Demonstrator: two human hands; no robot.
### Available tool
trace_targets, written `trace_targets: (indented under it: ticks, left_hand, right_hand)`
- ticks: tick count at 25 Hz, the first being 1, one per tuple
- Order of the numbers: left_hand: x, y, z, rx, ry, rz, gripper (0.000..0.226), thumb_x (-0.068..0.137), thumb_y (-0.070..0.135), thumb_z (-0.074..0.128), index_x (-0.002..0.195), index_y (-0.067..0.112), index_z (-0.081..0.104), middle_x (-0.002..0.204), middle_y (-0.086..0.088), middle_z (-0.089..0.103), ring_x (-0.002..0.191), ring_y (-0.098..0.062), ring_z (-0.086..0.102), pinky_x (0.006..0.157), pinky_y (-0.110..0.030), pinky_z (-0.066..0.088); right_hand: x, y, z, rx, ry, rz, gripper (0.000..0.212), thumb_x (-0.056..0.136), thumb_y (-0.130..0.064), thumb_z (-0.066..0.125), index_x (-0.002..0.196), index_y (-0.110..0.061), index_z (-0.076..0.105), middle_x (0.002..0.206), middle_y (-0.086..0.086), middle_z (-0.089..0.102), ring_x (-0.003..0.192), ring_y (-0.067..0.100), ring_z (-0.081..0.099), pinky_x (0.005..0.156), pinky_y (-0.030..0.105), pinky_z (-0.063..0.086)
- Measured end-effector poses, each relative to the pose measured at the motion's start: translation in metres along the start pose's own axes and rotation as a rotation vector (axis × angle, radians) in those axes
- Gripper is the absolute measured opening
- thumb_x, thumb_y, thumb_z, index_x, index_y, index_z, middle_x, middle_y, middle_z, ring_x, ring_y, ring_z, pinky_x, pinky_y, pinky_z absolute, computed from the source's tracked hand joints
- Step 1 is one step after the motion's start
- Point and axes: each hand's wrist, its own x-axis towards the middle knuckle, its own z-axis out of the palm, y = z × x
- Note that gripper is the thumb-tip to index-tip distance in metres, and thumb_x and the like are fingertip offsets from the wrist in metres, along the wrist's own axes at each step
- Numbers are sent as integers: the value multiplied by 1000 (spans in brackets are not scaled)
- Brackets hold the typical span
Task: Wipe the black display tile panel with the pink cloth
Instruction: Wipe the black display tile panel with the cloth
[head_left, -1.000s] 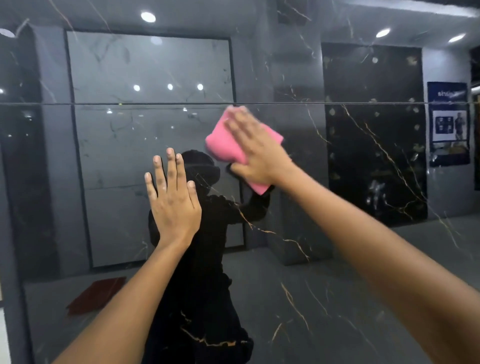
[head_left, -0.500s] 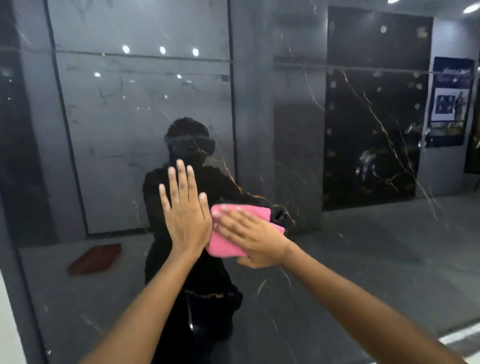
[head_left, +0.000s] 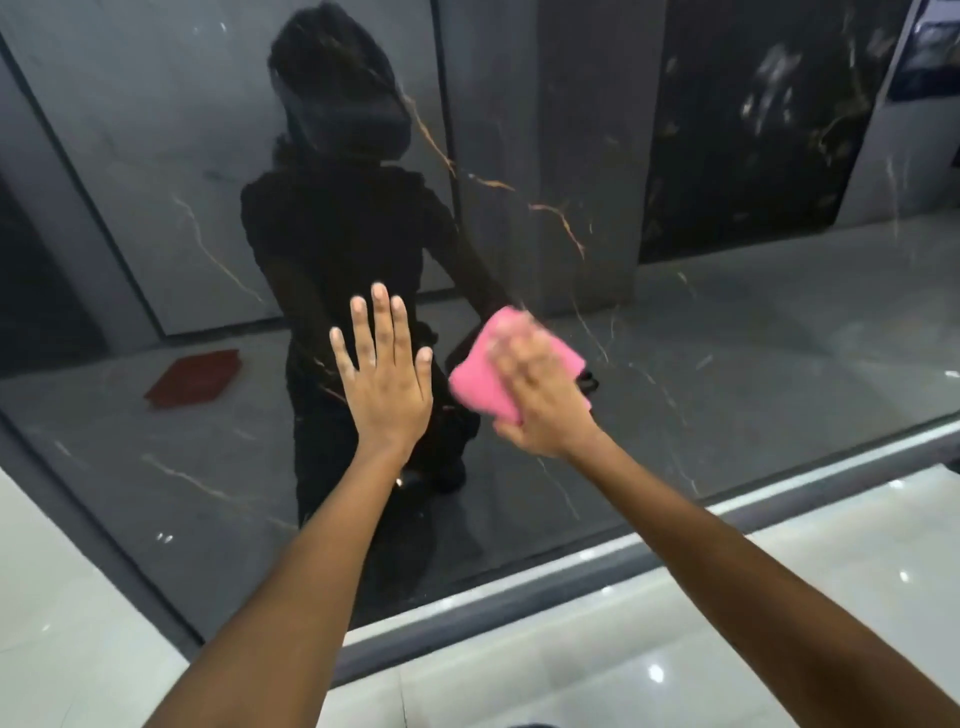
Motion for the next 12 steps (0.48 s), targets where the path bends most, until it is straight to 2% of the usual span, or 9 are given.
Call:
trace_targets:
  ticks: [1, 2, 3, 5, 7, 9, 10, 11, 12]
  left_hand:
    - [-1, -2, 1, -2, 15, 10, 60, 101, 37, 23, 149, 11, -3, 156, 4, -25, 145, -17, -19, 118, -43, -9]
    - [-1, -4, 2, 2, 30, 20, 60, 101, 37, 22, 149, 12, -4, 155, 4, -26, 144, -17, -20, 118, -43, -9]
    - [-2, -4, 3, 9, 43, 28, 61, 101, 37, 22, 149, 13, -7, 155, 4, -27, 144, -17, -21, 118, -43, -10]
    - [-3, -3, 5, 15, 74, 35, 62, 102, 37, 21, 148, 13, -11, 157, 0, -24, 144, -19, -20, 118, -42, -11]
    - [-2, -2, 6, 32, 90, 30, 60, 102, 36, 23, 148, 11, -5, 159, -8, -4, 146, -26, -7, 118, -42, -10]
    - [-3, 0, 5, 44, 95, 15, 57, 102, 35, 23, 147, 8, 1, 155, -13, 13, 143, -31, 10, 117, -43, -8]
    - [-4, 2, 5, 36, 99, 14, 57, 102, 35, 23, 147, 8, 1, 154, -14, 16, 142, -32, 13, 117, -43, -7]
    - [-4, 3, 6, 23, 100, 16, 57, 102, 35, 22, 148, 7, 2, 153, -15, 18, 141, -32, 14, 117, -43, -7]
    - [-2, 3, 6, 15, 99, 16, 58, 102, 35, 22, 148, 6, 3, 153, -15, 20, 141, -32, 14, 117, -43, -8]
  right_hand:
    - [-14, -2, 7, -83, -123, -236, 86, 78, -36, 52, 150, -13, 10, 152, 15, 18, 146, 28, 1, 119, 43, 6]
    - [-27, 11, 7, -120, -150, -307, 84, 80, -39, 51, 150, -16, 10, 152, 13, 20, 147, 26, 1, 118, 43, 10]
    - [-39, 32, 4, -110, -100, -227, 85, 80, -41, 51, 150, -18, 10, 151, 13, 21, 146, 26, 4, 117, 43, 13]
    - [-58, 78, -6, 19, 97, 247, 91, 74, -39, 54, 151, -17, 10, 152, 13, 21, 144, 25, 12, 117, 40, 15]
    - [-71, 116, -26, 263, 378, 919, 90, 71, -33, 51, 149, -5, 14, 154, 14, 14, 144, 22, 11, 120, 37, 10]
    - [-63, 117, -29, 480, 563, 1359, 88, 74, -30, 47, 148, 1, 12, 156, 20, 6, 146, 27, 7, 120, 37, 3]
    - [-56, 97, -22, 503, 545, 1415, 88, 75, -26, 47, 148, 3, 9, 156, 23, 1, 146, 30, 2, 120, 35, -1]
    - [-50, 69, -10, 472, 476, 1345, 88, 75, -22, 50, 148, 3, 8, 156, 24, -4, 146, 31, -4, 119, 33, -4]
    - [-47, 34, 3, 417, 367, 1134, 90, 74, -21, 54, 148, 2, 7, 156, 23, -5, 146, 29, -9, 118, 33, -5]
